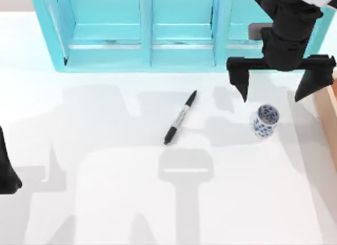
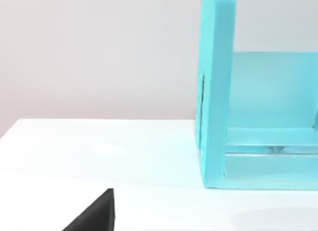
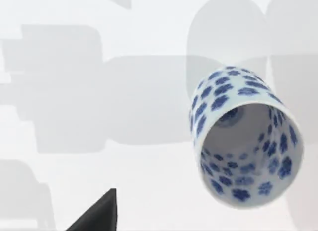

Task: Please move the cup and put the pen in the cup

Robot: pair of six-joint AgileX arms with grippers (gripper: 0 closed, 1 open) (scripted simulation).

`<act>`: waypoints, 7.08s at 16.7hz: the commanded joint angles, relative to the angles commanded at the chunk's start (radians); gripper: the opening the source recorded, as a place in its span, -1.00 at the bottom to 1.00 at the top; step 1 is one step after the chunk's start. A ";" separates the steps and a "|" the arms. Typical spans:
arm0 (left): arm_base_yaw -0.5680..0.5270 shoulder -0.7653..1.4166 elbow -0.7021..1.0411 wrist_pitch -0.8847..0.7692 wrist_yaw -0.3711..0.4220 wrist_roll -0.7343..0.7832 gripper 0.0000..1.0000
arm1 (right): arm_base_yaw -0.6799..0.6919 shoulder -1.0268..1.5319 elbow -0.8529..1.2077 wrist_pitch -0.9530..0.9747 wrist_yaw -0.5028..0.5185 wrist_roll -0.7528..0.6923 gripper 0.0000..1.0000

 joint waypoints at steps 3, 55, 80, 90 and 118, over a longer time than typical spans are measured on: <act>0.000 0.000 0.000 0.000 0.000 0.000 1.00 | -0.001 0.022 0.232 -0.184 0.001 -0.002 1.00; 0.000 0.000 0.000 0.000 0.000 0.000 1.00 | 0.241 0.331 0.080 0.455 -0.099 0.704 -0.06; 0.000 0.000 0.000 0.000 0.000 0.000 1.00 | 0.350 -0.115 -0.176 0.280 -0.047 0.782 -1.00; 0.000 0.000 0.000 0.000 0.000 0.000 1.00 | 0.377 -0.166 -0.251 0.325 0.010 0.748 -1.00; 0.000 0.000 0.000 0.000 0.000 0.000 1.00 | 0.528 -0.689 -1.382 2.343 1.154 -0.421 -1.00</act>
